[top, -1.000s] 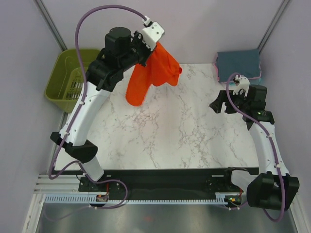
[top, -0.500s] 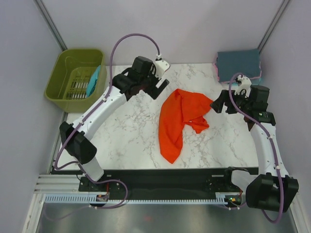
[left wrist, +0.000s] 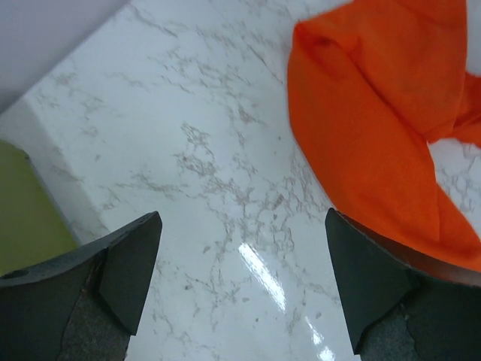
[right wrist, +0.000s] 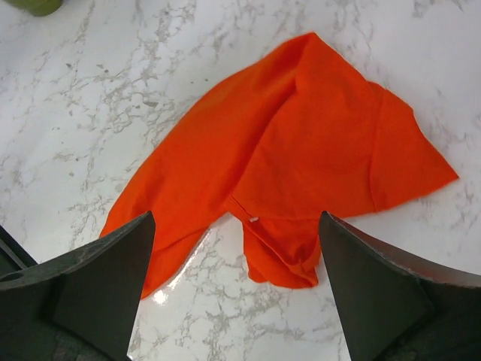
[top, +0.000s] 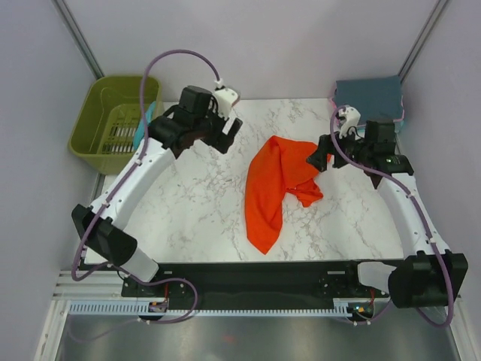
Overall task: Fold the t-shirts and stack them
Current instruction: Flatten the tshirt out
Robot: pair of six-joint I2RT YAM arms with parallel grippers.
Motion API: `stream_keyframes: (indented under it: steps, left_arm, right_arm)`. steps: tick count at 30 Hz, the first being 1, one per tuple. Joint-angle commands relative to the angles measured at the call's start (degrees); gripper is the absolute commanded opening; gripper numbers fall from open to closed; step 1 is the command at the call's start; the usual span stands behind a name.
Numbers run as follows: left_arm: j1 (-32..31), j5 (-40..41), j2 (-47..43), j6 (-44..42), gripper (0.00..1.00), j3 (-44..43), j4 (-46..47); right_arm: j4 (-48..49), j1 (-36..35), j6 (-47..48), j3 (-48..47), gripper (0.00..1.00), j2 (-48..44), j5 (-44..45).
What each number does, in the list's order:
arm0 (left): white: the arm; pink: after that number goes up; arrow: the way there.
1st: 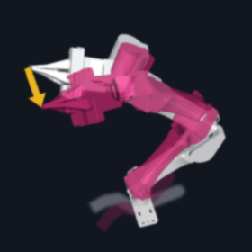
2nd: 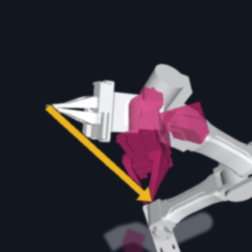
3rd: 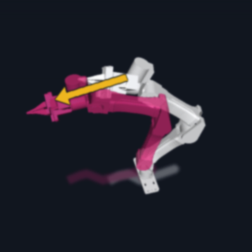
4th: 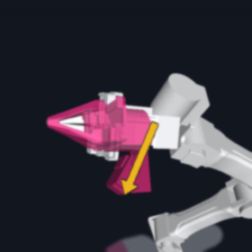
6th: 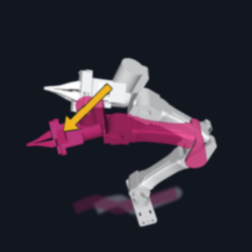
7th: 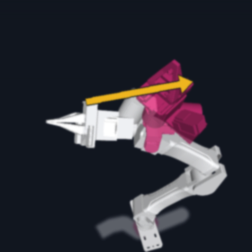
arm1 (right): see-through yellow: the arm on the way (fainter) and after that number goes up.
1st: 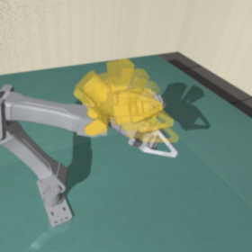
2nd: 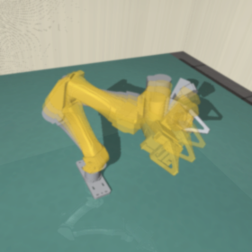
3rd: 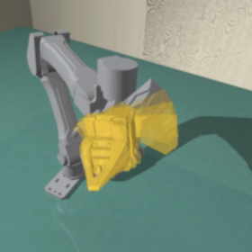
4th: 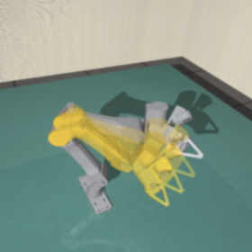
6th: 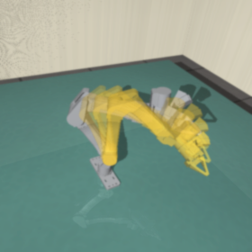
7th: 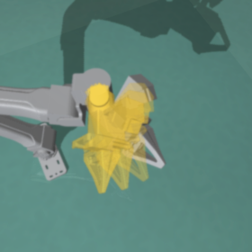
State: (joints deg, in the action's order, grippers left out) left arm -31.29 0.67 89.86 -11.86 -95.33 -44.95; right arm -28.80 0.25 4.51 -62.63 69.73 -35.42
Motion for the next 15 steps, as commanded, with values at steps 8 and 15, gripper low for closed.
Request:
stream_keyframes:
  steps: [8,15]
  left_arm:
    - [5.53,-5.76,-13.83,3.34,0.98,11.01,2.77]
    - [8.26,-8.75,-17.53,2.45,0.94,14.82,1.1]
  right_arm:
    - [-0.99,-22.73,10.85,1.8,0.97,6.47,12.39]
    - [-3.71,-28.54,18.68,6.91,0.87,8.92,7.3]
